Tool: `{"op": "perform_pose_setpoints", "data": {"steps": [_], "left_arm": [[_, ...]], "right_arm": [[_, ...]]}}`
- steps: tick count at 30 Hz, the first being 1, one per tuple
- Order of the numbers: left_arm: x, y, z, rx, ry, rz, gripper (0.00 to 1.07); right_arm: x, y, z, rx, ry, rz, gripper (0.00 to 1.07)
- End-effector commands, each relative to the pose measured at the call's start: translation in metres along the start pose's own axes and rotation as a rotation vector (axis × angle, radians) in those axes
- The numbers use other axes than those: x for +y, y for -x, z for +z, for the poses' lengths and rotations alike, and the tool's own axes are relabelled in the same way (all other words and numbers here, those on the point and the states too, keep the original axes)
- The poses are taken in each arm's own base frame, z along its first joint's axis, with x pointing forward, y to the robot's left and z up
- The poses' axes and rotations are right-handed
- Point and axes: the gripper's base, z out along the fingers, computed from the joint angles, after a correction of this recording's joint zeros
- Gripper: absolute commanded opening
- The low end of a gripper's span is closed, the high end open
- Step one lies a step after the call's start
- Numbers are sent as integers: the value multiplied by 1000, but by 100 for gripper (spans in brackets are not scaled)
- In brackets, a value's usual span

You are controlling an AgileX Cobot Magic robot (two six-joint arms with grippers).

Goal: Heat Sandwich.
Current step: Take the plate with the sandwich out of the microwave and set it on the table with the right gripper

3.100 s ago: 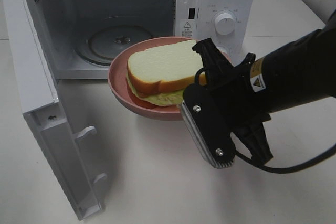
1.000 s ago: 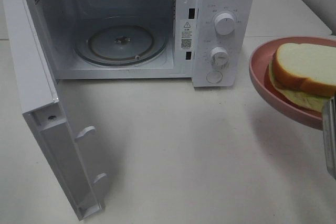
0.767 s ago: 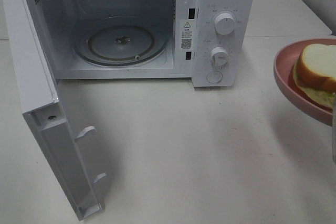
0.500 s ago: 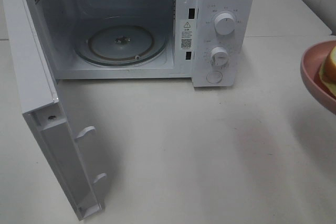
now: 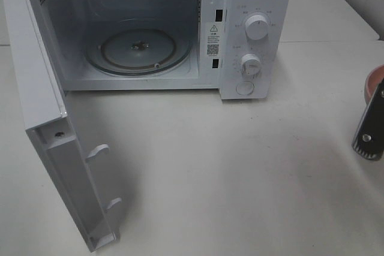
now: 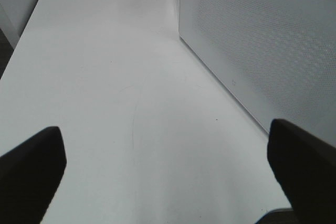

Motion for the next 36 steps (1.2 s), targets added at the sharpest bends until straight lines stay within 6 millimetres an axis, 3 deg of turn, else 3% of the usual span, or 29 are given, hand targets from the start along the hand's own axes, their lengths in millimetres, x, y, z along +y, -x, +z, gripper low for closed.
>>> {"op": "perform_pose_setpoints", "data": {"steps": [1, 23, 36], "left_arm": [[0, 0, -1, -17, -2, -4, 100], [0, 0, -1, -17, -2, -4, 100], [0, 0, -1, -17, -2, -4, 100]], "right_arm": [[-6, 12, 1, 5, -51, 63, 0], [-10, 78, 16, 78, -56, 335, 0], [-30, 67, 46, 168, -51, 454, 0]]}}
